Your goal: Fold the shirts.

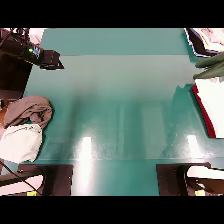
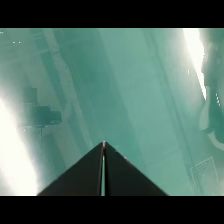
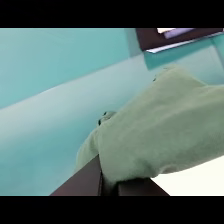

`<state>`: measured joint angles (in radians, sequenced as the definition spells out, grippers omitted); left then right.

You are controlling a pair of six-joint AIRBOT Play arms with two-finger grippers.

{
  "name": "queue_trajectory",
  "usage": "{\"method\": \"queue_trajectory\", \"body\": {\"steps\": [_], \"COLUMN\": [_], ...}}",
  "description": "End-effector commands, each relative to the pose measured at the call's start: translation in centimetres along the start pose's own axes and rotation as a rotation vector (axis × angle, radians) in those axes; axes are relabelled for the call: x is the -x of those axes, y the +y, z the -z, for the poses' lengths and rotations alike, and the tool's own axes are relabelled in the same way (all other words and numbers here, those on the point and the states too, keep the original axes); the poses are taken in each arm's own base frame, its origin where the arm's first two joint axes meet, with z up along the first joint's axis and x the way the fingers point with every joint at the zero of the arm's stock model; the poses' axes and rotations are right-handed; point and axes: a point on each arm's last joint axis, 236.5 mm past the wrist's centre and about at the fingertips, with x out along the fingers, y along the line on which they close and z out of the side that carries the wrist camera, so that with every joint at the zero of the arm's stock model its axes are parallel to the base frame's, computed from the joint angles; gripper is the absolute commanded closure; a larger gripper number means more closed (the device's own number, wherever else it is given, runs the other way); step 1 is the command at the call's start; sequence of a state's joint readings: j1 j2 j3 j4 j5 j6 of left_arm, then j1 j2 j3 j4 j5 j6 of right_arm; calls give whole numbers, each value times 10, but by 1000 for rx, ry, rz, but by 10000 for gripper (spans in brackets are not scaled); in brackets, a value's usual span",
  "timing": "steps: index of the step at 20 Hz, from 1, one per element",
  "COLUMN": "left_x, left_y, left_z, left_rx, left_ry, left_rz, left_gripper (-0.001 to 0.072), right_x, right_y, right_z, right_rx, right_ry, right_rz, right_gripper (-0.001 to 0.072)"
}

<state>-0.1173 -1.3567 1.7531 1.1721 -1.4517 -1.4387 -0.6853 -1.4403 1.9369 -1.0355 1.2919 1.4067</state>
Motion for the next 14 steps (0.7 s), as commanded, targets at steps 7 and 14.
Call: {"method": "queue_trajectory", "body": {"steps": [7, 14], "left_x": [0, 0], "left_y": [0, 0], "left_z": [2, 2], "left_rx": [-59, -62], "left_ry": [8, 8], "left_rz": [-2, -2], "left_gripper": [685, 685], "right_x": [54, 73], "right_y": [-74, -119], "right_z": [65, 149], "right_rx": [-137, -342], "right_ry": [246, 438], "right_rz": [261, 311], "right_gripper": [695, 660]}}
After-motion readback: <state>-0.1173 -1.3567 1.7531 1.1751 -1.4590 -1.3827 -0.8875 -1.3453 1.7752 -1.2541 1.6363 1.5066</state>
